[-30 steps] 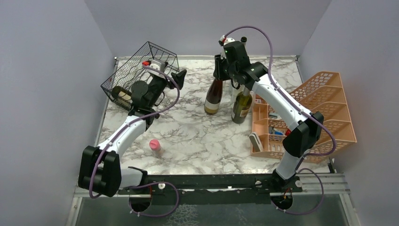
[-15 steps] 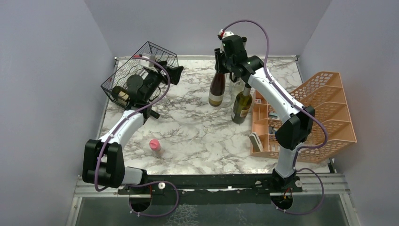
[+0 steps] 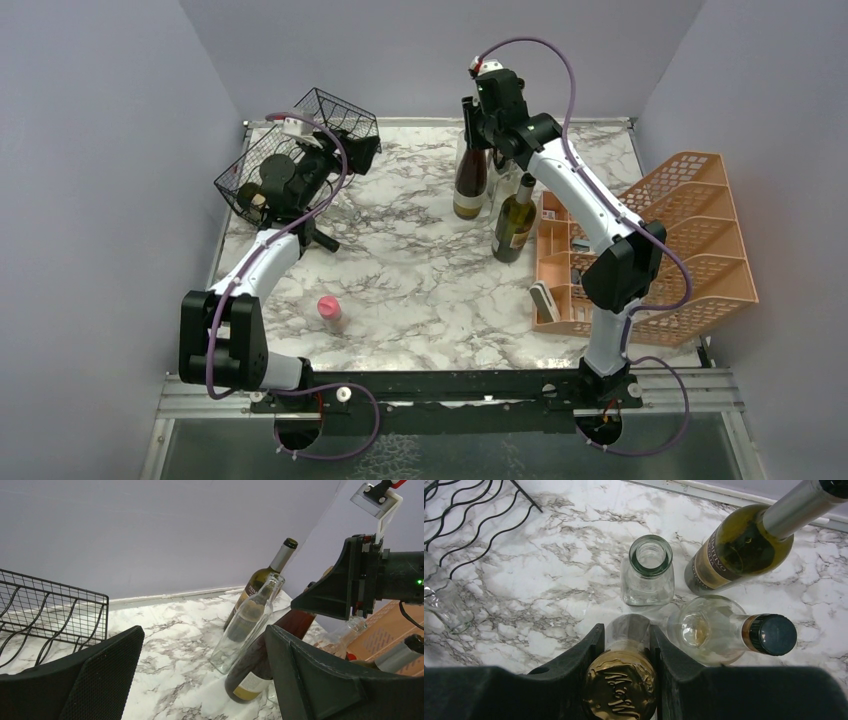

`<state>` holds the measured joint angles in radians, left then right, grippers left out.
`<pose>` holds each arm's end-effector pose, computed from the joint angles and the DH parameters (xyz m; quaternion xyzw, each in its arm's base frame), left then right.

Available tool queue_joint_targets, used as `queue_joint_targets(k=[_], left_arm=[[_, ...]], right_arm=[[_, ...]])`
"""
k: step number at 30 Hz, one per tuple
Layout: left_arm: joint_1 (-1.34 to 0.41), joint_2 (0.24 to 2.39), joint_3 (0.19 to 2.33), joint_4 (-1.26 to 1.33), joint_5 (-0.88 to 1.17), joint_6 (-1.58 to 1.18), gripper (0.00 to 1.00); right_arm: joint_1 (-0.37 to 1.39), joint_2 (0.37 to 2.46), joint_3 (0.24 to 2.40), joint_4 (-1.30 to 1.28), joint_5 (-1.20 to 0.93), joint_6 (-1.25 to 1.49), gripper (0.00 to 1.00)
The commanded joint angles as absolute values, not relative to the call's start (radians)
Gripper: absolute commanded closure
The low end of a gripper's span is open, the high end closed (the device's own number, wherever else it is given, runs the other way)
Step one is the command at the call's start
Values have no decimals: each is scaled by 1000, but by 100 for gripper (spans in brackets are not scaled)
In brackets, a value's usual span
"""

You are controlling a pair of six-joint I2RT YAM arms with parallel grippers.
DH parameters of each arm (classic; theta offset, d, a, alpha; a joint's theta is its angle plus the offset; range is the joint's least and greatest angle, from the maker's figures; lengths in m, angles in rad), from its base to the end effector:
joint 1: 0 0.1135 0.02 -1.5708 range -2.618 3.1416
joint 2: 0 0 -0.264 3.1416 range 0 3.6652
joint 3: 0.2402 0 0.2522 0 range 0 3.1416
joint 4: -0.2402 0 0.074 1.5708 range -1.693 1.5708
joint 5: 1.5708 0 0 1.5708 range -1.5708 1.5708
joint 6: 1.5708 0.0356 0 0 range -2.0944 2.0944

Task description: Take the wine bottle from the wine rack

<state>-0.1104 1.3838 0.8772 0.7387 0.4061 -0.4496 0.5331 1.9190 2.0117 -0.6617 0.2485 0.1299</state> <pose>0.3146 -0.0490 0.3310 0.0533 0.6257 -0.3325 0.7036 0.3833 0.2160 0.3856 -0.1160 0.8647 0.0523 0.4860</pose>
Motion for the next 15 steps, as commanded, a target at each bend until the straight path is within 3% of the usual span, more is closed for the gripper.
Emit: queue_joint_targets(k=[1, 9, 15], left_arm=[[-93, 1391, 917, 766, 447, -494, 3], [-71, 1395, 922, 768, 454, -516, 3], [-64, 1397, 923, 768, 458, -521, 3]], right_arm=[[522, 1902, 2087, -553, 296, 112, 99], [520, 1915, 2083, -542, 264, 118, 99], [520, 1919, 2084, -548, 251, 121, 85]])
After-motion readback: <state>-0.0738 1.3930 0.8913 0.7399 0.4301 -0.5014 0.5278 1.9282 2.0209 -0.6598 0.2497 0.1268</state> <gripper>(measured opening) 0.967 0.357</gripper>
